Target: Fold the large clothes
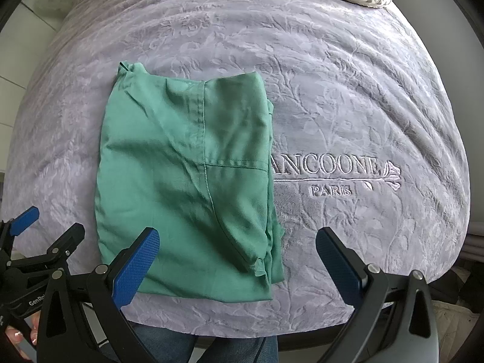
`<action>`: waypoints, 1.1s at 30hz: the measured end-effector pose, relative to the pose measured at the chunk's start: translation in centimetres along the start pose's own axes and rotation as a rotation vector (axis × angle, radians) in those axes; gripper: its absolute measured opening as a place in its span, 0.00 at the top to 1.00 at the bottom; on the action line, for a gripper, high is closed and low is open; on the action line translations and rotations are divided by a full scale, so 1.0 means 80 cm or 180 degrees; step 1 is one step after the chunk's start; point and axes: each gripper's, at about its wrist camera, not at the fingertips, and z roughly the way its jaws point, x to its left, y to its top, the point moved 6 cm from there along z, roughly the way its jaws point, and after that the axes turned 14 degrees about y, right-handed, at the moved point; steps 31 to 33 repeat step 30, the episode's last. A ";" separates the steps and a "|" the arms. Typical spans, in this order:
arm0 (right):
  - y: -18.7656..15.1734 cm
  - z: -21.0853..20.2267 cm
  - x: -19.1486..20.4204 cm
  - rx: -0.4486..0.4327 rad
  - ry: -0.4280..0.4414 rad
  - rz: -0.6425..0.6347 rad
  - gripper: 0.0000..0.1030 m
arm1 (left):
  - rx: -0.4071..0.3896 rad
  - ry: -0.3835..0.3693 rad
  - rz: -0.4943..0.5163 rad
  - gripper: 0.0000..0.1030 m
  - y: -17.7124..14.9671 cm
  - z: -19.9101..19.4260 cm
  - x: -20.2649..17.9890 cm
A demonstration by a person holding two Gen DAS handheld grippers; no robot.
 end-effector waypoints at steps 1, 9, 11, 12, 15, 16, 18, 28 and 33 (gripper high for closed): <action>0.000 0.000 0.000 0.0000 0.0002 0.0000 0.00 | 0.0001 0.0001 0.0001 0.00 0.000 0.000 0.000; -0.001 0.000 0.001 -0.0001 0.0002 0.0003 0.00 | 0.0000 0.0010 0.0000 0.00 0.000 0.001 0.001; 0.000 0.000 0.001 -0.0002 0.0002 0.0003 0.00 | 0.0002 0.0018 -0.0009 0.00 -0.002 0.002 0.003; -0.001 0.000 0.001 -0.0004 0.0004 0.0006 0.00 | 0.0004 0.0017 -0.0012 0.00 -0.004 0.002 0.003; -0.001 0.000 0.000 -0.0002 0.0004 0.0005 0.00 | 0.0010 0.0016 -0.0033 0.00 -0.006 0.002 0.005; -0.001 0.000 0.000 -0.0002 0.0004 0.0005 0.00 | 0.0011 0.0016 -0.0043 0.00 -0.006 0.002 0.006; -0.002 0.000 0.001 -0.0004 0.0004 0.0008 0.00 | 0.0011 0.0018 -0.0055 0.00 -0.006 0.002 0.007; -0.009 0.003 0.006 0.0001 0.0005 0.0020 0.00 | -0.0061 0.0005 -0.0067 0.00 -0.005 -0.004 0.007; -0.009 0.003 0.005 0.0001 0.0005 0.0021 0.00 | -0.0061 -0.0001 -0.0059 0.00 -0.005 -0.005 0.006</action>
